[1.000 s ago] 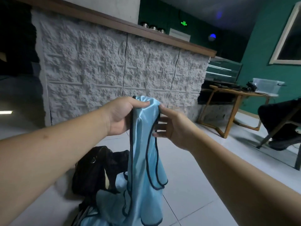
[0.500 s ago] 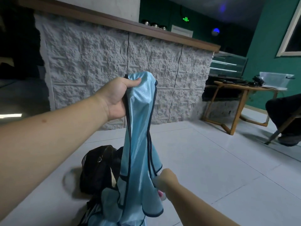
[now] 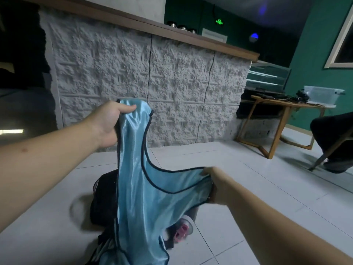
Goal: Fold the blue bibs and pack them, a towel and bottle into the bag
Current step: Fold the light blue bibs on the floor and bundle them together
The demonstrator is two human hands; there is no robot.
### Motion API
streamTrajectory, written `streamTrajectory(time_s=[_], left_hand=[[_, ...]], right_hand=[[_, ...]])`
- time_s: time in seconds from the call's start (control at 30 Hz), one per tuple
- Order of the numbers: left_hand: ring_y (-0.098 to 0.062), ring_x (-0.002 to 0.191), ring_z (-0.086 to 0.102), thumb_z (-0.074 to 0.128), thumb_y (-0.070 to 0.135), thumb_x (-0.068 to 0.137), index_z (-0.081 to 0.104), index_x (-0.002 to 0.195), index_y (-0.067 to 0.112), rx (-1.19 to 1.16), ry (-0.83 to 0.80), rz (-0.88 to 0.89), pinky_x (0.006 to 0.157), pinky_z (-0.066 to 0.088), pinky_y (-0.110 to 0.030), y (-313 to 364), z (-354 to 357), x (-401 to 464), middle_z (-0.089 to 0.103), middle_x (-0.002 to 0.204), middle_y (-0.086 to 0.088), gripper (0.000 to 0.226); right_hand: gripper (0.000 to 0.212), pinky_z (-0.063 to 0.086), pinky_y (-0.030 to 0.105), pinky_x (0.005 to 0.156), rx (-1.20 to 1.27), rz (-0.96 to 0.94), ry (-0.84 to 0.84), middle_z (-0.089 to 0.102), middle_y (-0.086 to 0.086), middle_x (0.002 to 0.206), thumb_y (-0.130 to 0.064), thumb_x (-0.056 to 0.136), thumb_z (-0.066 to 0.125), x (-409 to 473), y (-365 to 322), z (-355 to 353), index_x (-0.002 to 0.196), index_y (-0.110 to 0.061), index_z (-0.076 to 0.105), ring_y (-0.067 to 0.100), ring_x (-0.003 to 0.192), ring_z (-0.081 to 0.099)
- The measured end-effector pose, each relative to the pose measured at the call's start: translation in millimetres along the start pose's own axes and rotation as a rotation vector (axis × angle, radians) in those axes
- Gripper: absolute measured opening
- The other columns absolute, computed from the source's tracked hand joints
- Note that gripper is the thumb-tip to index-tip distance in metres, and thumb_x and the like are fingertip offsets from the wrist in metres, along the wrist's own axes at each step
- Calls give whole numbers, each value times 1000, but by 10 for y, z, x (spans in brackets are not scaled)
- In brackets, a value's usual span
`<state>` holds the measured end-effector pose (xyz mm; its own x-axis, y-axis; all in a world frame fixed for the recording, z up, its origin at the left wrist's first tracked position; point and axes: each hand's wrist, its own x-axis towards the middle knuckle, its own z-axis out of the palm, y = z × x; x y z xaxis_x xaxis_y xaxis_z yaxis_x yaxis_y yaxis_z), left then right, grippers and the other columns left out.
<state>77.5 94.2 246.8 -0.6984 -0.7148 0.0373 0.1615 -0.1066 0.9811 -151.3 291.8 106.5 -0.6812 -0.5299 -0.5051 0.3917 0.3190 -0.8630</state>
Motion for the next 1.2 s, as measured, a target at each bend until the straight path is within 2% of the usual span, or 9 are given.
streamTrajectory(time_s=[0.1, 0.23, 0.37, 0.47, 0.67, 0.73, 0.83, 1.0, 1.2], left_hand=[[-29, 92, 74, 57, 15, 98, 74, 110, 4, 20, 38, 3, 86, 57, -42, -10, -107, 31, 78, 103, -15, 24], [-29, 88, 74, 60, 17, 95, 74, 109, 7, 32, 136, -9, 87, 57, -43, 38, -300, 78, 79, 100, -14, 22], [-29, 87, 74, 59, 16, 97, 74, 103, 7, 45, 171, 16, 86, 56, -43, 101, -441, 100, 79, 95, -12, 18], [-31, 97, 73, 63, 15, 94, 74, 111, 5, 81, 182, 28, 96, 55, -45, 145, -523, 123, 78, 103, -14, 23], [-32, 110, 70, 70, 6, 89, 70, 120, 3, 153, 220, 68, 105, 50, -49, 234, -788, 200, 74, 116, -16, 31], [-30, 105, 69, 66, 3, 93, 70, 117, 3, 166, 231, 85, 100, 52, -47, 269, -862, 201, 74, 113, -16, 24], [-29, 102, 69, 68, 5, 93, 69, 116, 7, 252, 250, 65, 98, 53, -50, 296, -938, 196, 74, 110, -13, 23], [-30, 95, 74, 79, 17, 87, 75, 103, 9, 469, 282, 109, 83, 58, -41, 274, -942, 150, 79, 99, -10, 18], [-32, 95, 76, 79, 22, 89, 77, 97, 10, 388, 263, 214, 93, 59, -52, 276, -691, 127, 80, 95, -9, 15]], right_hand=[[31, 54, 45, 95, 58, -63, -84, 69, 16, 94, -29, 79, 68, -107, -404, -130, 99, -7, 62, 32, 84, 67], [34, 54, 31, 62, 121, -191, -184, 62, 12, 78, -33, 89, 73, -409, -873, -257, 96, -3, 59, 24, 63, 64], [21, 61, 37, 70, 159, -355, -300, 69, 16, 93, -7, 101, 53, -677, -1180, -297, 119, 0, 60, 25, 73, 69], [36, 63, 29, 72, -68, -383, -312, 66, 17, 111, 15, 96, 47, -750, -1300, -329, 124, -1, 62, 22, 82, 68], [43, 59, 28, 81, -728, -436, 9, 78, 16, 99, 28, 74, 68, -768, -1334, -450, 98, -5, 80, 30, 97, 73], [39, 56, 30, 74, -947, -464, 148, 79, 11, 89, 21, 77, 70, -740, -1332, -469, 86, -15, 83, 26, 84, 71], [19, 47, 28, 72, -1201, -507, 344, 70, 5, 91, -8, 91, 67, -760, -1391, -497, 107, -11, 79, 16, 71, 57], [25, 50, 33, 64, -604, -643, 332, 60, 13, 76, -20, 93, 74, -806, -1456, -464, 73, -6, 67, 25, 71, 56], [14, 57, 45, 77, -9, -606, 186, 63, 13, 82, -18, 99, 65, -985, -1610, -288, 93, -5, 63, 27, 71, 64]])
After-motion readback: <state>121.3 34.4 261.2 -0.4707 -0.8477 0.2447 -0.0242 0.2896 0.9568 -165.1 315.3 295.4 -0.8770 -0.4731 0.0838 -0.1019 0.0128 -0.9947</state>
